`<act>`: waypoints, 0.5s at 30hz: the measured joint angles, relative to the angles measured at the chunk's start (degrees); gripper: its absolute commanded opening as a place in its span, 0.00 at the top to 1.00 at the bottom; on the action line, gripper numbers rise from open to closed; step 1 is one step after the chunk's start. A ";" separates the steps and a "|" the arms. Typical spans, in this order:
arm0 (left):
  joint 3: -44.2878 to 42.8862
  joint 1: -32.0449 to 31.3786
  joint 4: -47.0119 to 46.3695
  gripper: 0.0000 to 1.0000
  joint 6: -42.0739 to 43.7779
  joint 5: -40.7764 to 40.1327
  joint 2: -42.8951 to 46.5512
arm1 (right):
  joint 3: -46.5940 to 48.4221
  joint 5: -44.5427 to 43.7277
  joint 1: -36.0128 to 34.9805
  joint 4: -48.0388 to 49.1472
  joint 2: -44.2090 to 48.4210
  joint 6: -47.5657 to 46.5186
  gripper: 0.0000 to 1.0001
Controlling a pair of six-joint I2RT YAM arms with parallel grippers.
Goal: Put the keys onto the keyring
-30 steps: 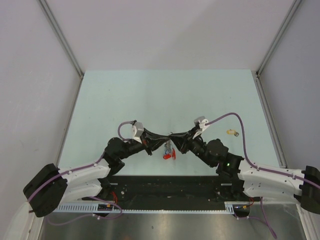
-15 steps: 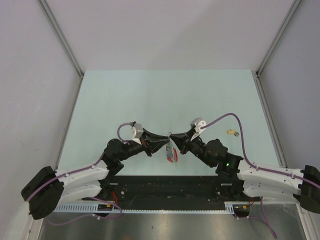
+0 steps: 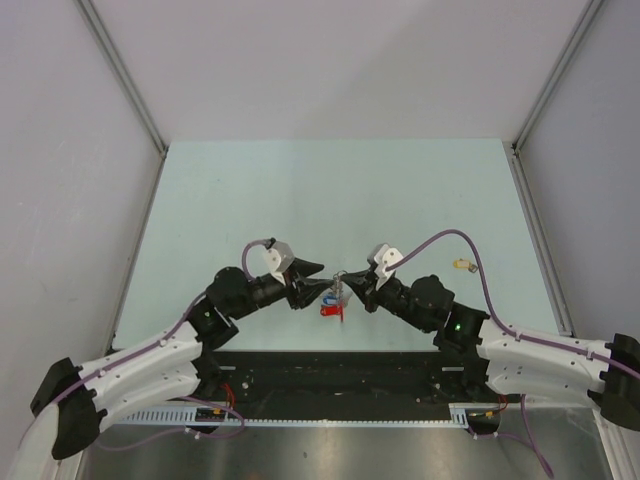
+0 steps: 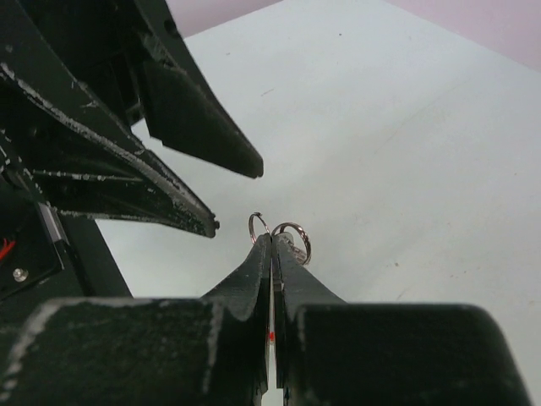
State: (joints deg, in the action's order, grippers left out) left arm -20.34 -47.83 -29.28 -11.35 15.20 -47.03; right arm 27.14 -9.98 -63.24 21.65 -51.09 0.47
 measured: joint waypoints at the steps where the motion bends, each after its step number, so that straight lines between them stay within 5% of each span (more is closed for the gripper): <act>1: -0.79 0.00 2.10 0.49 0.92 -0.31 0.44 | 0.13 0.39 0.00 -0.39 0.02 -0.66 1.00; 15: -10.62 0.09 21.18 0.52 18.34 6.58 -2.75 | 3.89 6.36 0.15 -5.51 0.02 -8.09 1.00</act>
State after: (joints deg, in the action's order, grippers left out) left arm -30.96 -47.75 -8.10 6.98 21.78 -49.78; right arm 31.03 -3.62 -63.09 16.14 -51.07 -7.62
